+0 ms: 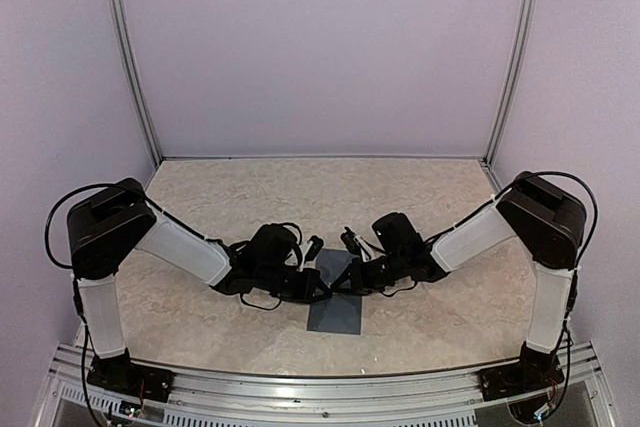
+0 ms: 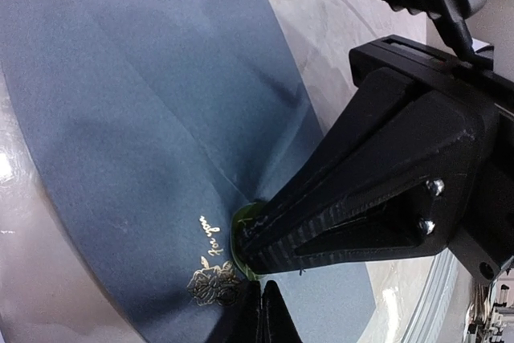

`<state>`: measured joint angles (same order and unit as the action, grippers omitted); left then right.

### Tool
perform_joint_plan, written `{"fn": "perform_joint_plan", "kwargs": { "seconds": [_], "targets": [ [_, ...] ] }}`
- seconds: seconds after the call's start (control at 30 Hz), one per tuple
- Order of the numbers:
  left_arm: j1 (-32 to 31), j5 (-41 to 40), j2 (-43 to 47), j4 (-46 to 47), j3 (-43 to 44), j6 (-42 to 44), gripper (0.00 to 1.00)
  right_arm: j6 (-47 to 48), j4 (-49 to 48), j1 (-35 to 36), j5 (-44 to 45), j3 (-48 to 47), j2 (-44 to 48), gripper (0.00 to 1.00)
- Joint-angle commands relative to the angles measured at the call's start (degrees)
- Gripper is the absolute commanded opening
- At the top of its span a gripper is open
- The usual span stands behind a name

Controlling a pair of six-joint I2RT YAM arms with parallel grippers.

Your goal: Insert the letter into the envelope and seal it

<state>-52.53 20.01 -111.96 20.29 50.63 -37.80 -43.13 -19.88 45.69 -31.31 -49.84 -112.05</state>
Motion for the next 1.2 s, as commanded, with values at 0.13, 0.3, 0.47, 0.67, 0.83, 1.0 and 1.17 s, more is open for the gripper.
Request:
{"fn": "perform_joint_plan", "kwargs": {
  "seconds": [0.13,0.3,0.47,0.67,0.83,1.0,1.17],
  "targets": [
    [1.23,-6.14,-1.23,-4.07,-4.84,-3.98,0.0,-0.2,6.56,0.54,5.46,7.03,1.85,0.0],
    [1.38,-5.43,-0.47,-3.08,-5.78,-4.45,0.0,-0.77,7.05,0.41,7.13,8.91,3.53,0.0],
    [1.38,-4.33,1.14,-1.66,-5.99,-3.52,0.0,-0.97,7.2,0.13,7.17,8.72,3.63,0.0],
    [0.87,-3.64,3.21,-2.42,-5.55,-2.45,0.0,-0.45,6.1,0.17,4.5,7.62,5.01,0.0],
    [0.94,-3.44,1.14,-3.09,-5.54,-2.28,0.0,-0.22,5.2,0.27,1.44,5.45,7.98,0.0],
    [0.94,-4.28,0.47,-4.19,-5.2,-1.93,0.0,0.78,6.38,0.28,1.3,2.86,8.37,0.0],
    [0.95,-4.29,0.45,-4.3,-5.19,-1.92,0.0,1.65,6.35,0.18,0.87,0.41,5.26,0.0]
  ]
}}
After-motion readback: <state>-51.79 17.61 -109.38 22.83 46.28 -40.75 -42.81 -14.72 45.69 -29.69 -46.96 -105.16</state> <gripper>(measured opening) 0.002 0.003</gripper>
